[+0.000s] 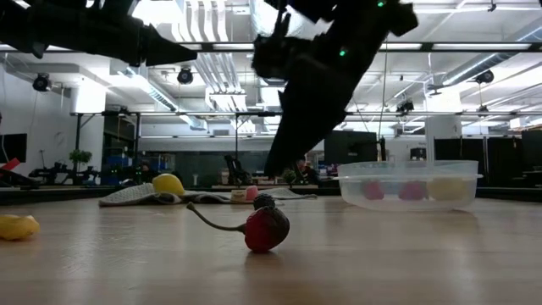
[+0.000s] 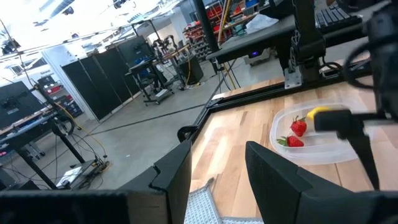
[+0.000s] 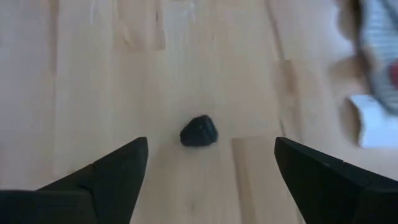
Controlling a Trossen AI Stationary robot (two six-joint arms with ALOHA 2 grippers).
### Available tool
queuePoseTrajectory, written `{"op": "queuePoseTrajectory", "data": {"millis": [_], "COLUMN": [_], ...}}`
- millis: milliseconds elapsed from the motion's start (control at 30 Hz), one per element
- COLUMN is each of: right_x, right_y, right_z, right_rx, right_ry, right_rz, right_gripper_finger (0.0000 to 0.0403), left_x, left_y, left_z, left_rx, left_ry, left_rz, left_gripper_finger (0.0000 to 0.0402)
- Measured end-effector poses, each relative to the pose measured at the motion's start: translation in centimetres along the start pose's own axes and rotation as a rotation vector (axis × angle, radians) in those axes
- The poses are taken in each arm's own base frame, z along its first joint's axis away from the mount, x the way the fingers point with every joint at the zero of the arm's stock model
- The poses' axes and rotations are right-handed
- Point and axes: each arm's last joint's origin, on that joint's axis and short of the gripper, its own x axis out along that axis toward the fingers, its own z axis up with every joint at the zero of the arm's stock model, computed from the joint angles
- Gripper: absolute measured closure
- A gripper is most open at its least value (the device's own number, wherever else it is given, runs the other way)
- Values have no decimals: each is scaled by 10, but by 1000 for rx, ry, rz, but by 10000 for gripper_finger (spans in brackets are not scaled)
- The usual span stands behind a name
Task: Pick and placing Produce into tupperware
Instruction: Put the blackberry into the transparent container
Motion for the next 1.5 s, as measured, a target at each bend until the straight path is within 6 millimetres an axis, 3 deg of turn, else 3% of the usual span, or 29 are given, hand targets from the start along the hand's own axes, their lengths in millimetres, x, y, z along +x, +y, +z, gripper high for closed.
{"op": "queuePoseTrajectory", "data": {"millis": [200, 533, 1500], "right_x": [24, 39, 40], "right_y": [6, 9, 10], "right_z": [2, -2, -2], "right_rx": [-12, 8, 11], "right_ry": [50, 76, 76], "right_rz": [-11, -19, 6], "right_gripper_finger": [67, 70, 76], "left_x": [0, 0, 0], "left_y": [0, -1, -1], "left_z": [-1, -1, -1], "left_rx": [4, 7, 7], "left_ry": [7, 12, 12], "left_rz": [-3, -6, -5], "left_gripper_finger": [265, 265, 265]}}
